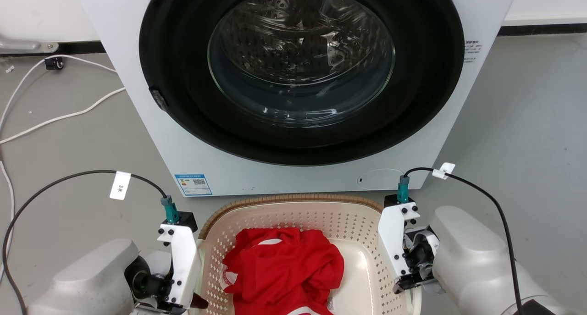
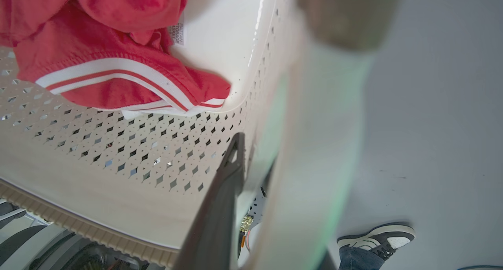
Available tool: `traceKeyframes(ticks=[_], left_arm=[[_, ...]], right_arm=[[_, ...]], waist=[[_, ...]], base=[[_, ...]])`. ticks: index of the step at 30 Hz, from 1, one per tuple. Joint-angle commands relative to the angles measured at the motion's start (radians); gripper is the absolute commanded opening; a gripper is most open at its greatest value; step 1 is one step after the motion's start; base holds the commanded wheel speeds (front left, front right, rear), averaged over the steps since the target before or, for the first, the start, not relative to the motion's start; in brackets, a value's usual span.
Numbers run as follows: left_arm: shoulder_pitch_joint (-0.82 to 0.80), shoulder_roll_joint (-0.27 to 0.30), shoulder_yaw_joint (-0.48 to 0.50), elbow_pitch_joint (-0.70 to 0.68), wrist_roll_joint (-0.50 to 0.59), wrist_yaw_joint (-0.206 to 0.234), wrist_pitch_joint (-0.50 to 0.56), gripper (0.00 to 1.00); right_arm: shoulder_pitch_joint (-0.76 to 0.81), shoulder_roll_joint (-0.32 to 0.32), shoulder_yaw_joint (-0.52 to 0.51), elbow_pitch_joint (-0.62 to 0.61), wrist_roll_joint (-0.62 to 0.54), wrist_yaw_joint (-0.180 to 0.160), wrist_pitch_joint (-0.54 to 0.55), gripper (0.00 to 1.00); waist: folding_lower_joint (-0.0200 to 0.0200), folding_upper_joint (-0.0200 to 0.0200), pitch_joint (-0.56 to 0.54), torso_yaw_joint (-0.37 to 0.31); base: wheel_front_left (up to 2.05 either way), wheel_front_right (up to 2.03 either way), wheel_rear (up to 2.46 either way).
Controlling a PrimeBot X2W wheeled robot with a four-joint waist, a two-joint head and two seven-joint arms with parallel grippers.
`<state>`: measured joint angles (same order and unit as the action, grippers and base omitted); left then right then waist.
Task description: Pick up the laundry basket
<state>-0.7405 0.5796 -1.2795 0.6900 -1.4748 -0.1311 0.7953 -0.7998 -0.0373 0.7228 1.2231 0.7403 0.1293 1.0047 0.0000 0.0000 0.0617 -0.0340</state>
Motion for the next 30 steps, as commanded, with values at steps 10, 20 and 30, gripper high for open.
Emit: traceKeyframes(ticks=[10, 20, 30], left_arm=[[0.011, 0.029, -0.001, 0.015, -0.005, 0.001, 0.028, 0.00], [0.013, 0.034, -0.001, 0.017, -0.006, 0.001, 0.033, 0.00], [-0.001, 0.028, -0.001, 0.018, -0.011, 0.001, 0.041, 0.00]], right_arm=[[-0.003, -0.024, 0.021, 0.028, 0.005, 0.001, -0.022, 0.00], [-0.007, -0.025, 0.028, 0.040, 0.013, 0.001, -0.030, 0.00], [-0.022, -0.025, 0.041, 0.038, 0.029, 0.001, -0.031, 0.00]], waist=[[0.0000, 0.0000, -0.001, 0.002], [0.0000, 0.0000, 0.003, 0.002], [0.0000, 0.0000, 0.008, 0.000]], base=[[0.00, 0.00, 0.00], [0.00, 0.00, 0.00], [0.00, 0.00, 0.00]])
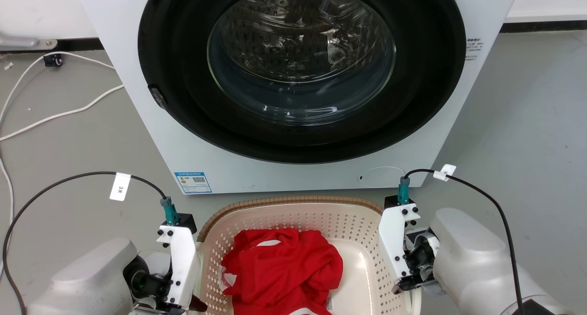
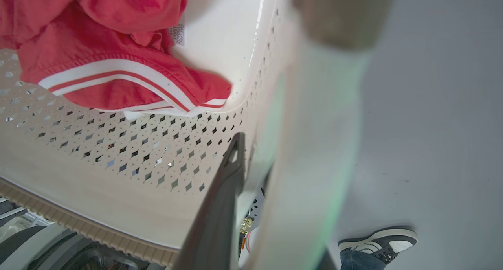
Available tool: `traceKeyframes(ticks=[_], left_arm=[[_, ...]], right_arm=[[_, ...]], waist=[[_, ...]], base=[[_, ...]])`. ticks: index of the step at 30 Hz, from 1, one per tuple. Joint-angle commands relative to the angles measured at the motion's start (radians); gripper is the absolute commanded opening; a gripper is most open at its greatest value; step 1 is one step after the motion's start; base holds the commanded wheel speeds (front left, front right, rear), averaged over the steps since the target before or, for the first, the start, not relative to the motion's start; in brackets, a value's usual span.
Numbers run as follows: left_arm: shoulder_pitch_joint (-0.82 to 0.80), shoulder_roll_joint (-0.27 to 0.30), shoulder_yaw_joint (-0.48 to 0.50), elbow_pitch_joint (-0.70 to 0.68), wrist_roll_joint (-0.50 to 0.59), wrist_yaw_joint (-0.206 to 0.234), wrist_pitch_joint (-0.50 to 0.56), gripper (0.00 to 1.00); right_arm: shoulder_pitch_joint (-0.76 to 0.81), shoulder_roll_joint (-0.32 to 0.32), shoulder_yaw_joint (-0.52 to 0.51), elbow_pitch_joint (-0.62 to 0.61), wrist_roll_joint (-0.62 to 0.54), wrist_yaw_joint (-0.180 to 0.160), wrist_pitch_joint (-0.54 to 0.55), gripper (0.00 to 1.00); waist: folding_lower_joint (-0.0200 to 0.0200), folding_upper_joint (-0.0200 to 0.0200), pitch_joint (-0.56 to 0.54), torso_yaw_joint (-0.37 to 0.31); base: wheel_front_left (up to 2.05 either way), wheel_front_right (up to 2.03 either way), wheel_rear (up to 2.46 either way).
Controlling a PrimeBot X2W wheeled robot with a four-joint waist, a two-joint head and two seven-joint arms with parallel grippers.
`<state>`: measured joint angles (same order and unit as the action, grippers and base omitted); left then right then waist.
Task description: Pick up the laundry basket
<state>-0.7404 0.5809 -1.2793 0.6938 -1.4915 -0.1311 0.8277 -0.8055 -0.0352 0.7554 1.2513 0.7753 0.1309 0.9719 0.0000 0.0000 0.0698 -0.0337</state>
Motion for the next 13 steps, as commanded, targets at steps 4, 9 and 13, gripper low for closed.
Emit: traceKeyframes(ticks=[4, 9, 13], left_arm=[[-0.009, 0.026, -0.002, 0.014, 0.006, 0.001, 0.010, 0.00], [-0.013, 0.028, -0.002, 0.008, 0.003, 0.001, 0.023, 0.00], [-0.018, 0.022, -0.002, 0.006, 0.002, 0.001, 0.027, 0.00]], right_arm=[[-0.015, -0.027, 0.013, 0.010, 0.002, 0.000, 0.006, 0.00], [-0.023, -0.027, 0.020, 0.010, 0.011, 0.000, 0.013, 0.00], [-0.026, -0.027, 0.028, 0.004, 0.017, 0.000, 0.013, 0.00]], waist=[[0.0000, 0.0000, 0.002, 0.000], [0.0000, 0.0000, 0.004, 0.000], [0.0000, 0.0000, 0.006, 0.001]], base=[[0.00, 0.00, 0.00], [0.00, 0.00, 0.00], [0.00, 0.00, 0.00]])
